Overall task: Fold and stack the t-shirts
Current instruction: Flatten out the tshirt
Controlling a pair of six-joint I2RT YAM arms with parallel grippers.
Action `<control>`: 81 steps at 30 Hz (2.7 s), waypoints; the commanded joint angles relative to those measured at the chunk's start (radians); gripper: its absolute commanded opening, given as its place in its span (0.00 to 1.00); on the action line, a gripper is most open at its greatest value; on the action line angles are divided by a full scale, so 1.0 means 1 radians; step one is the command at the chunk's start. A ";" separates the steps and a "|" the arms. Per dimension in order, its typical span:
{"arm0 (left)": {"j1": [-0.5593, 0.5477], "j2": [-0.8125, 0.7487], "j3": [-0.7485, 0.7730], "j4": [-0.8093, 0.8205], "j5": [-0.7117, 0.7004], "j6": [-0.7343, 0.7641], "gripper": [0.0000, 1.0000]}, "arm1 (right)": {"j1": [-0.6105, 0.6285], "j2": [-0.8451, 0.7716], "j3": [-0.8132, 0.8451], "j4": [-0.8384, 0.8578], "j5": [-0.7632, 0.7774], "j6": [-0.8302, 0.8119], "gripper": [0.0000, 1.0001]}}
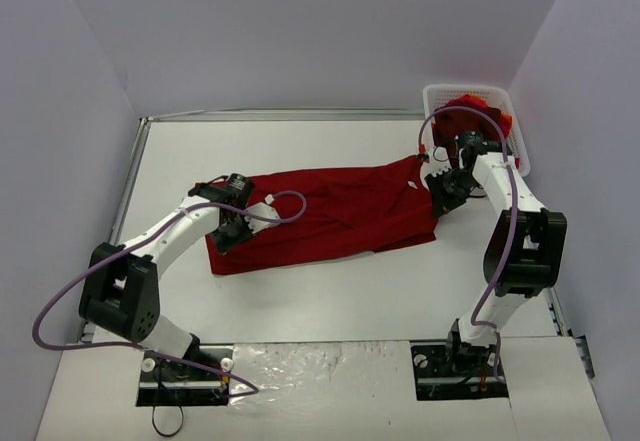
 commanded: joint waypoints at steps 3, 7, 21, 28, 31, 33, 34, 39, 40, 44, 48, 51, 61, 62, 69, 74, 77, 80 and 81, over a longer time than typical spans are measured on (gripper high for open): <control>-0.003 -0.065 0.025 -0.097 0.034 0.016 0.20 | 0.007 0.008 -0.006 -0.008 0.001 0.009 0.00; -0.005 -0.081 -0.006 -0.112 0.051 0.027 0.31 | 0.008 0.013 -0.015 -0.004 0.008 0.007 0.00; -0.003 -0.026 -0.051 -0.024 0.007 0.039 0.37 | 0.013 0.021 -0.053 0.024 0.003 0.014 0.00; 0.001 0.014 -0.046 0.035 -0.027 0.034 0.37 | 0.014 0.028 -0.084 0.038 0.006 0.012 0.00; 0.009 0.026 -0.044 0.070 -0.042 0.030 0.37 | 0.014 0.033 -0.092 0.044 0.003 0.012 0.00; 0.010 0.032 -0.041 0.073 -0.044 0.030 0.36 | 0.014 0.034 -0.093 0.047 0.003 0.012 0.00; 0.012 0.038 -0.040 0.076 -0.048 0.030 0.37 | 0.017 0.037 -0.096 0.047 0.003 0.011 0.00; 0.020 0.056 -0.043 0.092 -0.055 0.033 0.37 | 0.019 0.045 -0.101 0.053 0.001 0.012 0.00; 0.020 0.064 -0.043 0.089 -0.050 0.034 0.36 | 0.019 0.047 -0.101 0.054 0.003 0.012 0.00; 0.021 0.076 -0.050 0.089 -0.042 0.039 0.36 | 0.022 0.050 -0.104 0.056 0.005 0.012 0.00; 0.023 0.078 -0.055 0.090 -0.036 0.044 0.30 | 0.024 0.054 -0.106 0.061 0.006 0.014 0.00; 0.026 0.078 -0.054 0.089 -0.033 0.045 0.26 | 0.024 0.057 -0.106 0.062 0.006 0.014 0.00; 0.024 0.087 -0.061 0.084 -0.027 0.048 0.10 | 0.027 0.060 -0.109 0.068 0.014 0.015 0.00; 0.026 0.086 -0.063 0.084 -0.025 0.048 0.03 | 0.027 0.062 -0.109 0.068 0.012 0.015 0.00; 0.035 0.029 -0.025 0.069 -0.010 0.016 0.02 | 0.027 0.053 -0.110 0.068 0.015 0.020 0.00; 0.075 -0.084 0.061 0.098 -0.120 -0.085 0.02 | 0.027 -0.005 -0.081 0.068 0.014 0.046 0.00; 0.101 -0.149 0.115 0.180 -0.234 -0.154 0.02 | 0.028 -0.042 -0.055 0.068 0.015 0.069 0.00; 0.125 -0.207 0.135 0.272 -0.349 -0.194 0.02 | 0.027 -0.061 -0.008 0.070 0.026 0.089 0.00; 0.130 -0.216 0.138 0.306 -0.369 -0.200 0.02 | 0.027 -0.064 0.008 0.071 0.032 0.096 0.00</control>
